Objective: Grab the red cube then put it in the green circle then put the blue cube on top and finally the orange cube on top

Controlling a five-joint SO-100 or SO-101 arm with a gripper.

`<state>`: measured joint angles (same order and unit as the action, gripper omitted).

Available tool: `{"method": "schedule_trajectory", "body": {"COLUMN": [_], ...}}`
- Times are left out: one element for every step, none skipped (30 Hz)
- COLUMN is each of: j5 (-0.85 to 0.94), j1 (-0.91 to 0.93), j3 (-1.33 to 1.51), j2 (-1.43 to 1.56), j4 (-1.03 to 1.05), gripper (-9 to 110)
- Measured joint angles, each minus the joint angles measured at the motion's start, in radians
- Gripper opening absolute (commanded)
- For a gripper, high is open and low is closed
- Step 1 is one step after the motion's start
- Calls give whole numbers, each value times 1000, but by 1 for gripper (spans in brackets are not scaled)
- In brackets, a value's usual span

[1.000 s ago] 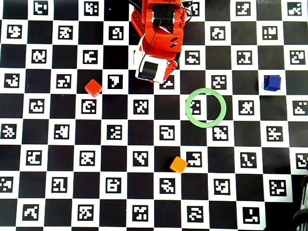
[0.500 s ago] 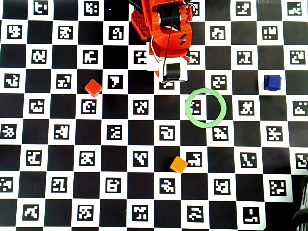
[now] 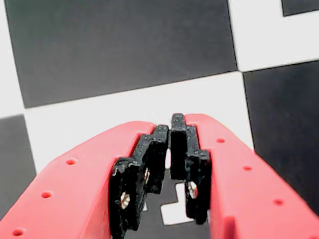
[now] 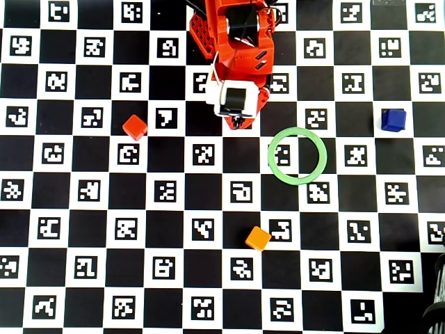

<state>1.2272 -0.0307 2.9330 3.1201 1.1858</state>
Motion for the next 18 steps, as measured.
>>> {"method": "schedule_trajectory", "body": {"j5": [-26,-44,-58,-72,-84,-92,-97,-100,-100,-100,-100,-100,-106,-114,-124,-138,-150,-164], "j1": [15,31,49,71,94,118,144,167,189,207,225,242,258,276,296,319,344,374], "j3": [-83,-167,-249,-344,-434,-517,-595,-666,-727,-782,-834,-881,-923,-963,-999,-1029,-1055,-1081], "j2": [-61,-126,-195,-272,-345,-410,-469,-520,-561,-592,-618,-641,-664,-687,-707,-726,-742,-762], "j4": [26,61,100,146,195,245,298,347,400,443,489,518,549,563,563,563,563,563], "gripper": [-6,-6,-6,-6,-6,-6,-6,-6,-6,-6,-5,-4,-2,0,2,4,7,9]}}
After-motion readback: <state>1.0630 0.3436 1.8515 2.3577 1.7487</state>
